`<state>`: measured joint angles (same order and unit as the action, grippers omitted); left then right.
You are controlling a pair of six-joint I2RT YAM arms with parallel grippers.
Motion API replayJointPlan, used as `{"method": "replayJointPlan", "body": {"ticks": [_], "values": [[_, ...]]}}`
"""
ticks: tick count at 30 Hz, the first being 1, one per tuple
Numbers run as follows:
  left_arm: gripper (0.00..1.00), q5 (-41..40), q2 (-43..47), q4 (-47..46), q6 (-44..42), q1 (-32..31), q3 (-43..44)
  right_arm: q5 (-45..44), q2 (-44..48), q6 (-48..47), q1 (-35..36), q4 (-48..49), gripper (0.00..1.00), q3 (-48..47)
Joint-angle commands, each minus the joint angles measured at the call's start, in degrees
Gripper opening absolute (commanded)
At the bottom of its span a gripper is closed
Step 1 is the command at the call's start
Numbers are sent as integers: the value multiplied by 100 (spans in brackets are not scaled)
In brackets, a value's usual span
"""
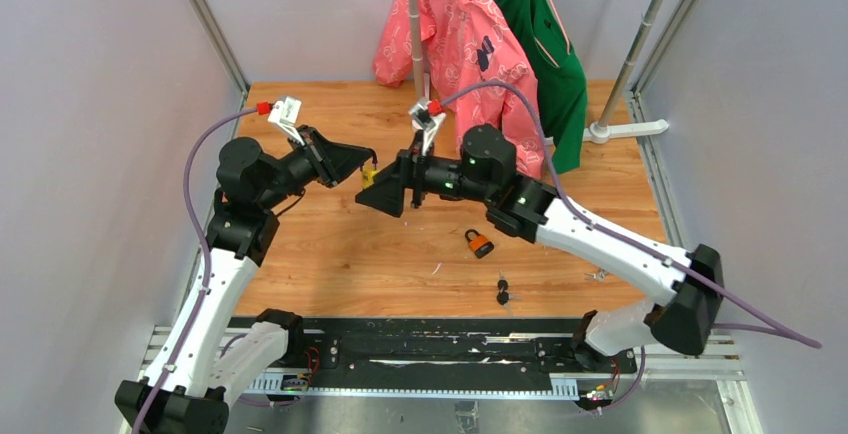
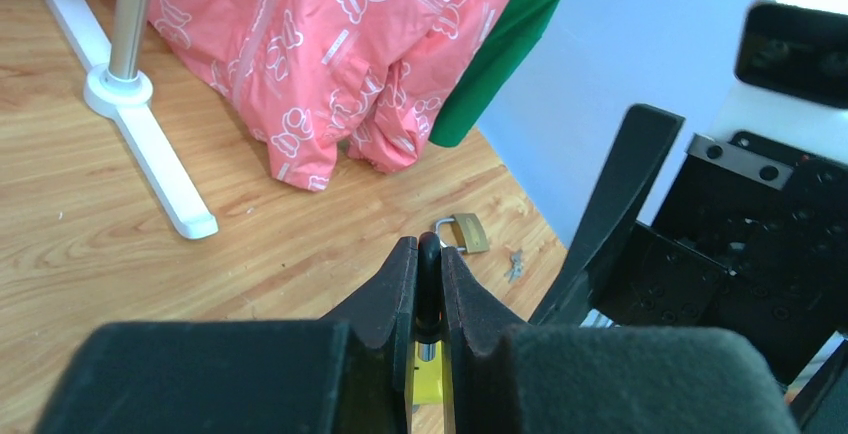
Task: Lock with the key
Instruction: Pick up the lock from the center of the board.
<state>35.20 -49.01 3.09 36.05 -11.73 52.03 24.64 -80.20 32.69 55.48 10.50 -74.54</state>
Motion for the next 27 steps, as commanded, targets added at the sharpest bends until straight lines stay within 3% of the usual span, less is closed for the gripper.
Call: {"method": "replayJointPlan", "body": {"ticks": [1,6,11,19,27], "values": [[0,-189,99,-651,381,-14,13,-1065,1089,-463,-52,-52,78,694],[0,-521,94,-1237,1183,-14,25,-2292,1976,-635,-108,486,80,1922],[0,-1582,214,-1186,2377,-14,-43,-2853,2152,-885,-107,1943,81,2656],[0,-2618,541,-209,2731,-15,87,-2763,931,-1149,177,3128,85,2057],[0,-2772,583,501,2516,-14,364,-2083,20,-1152,235,3457,85,1432]]}}
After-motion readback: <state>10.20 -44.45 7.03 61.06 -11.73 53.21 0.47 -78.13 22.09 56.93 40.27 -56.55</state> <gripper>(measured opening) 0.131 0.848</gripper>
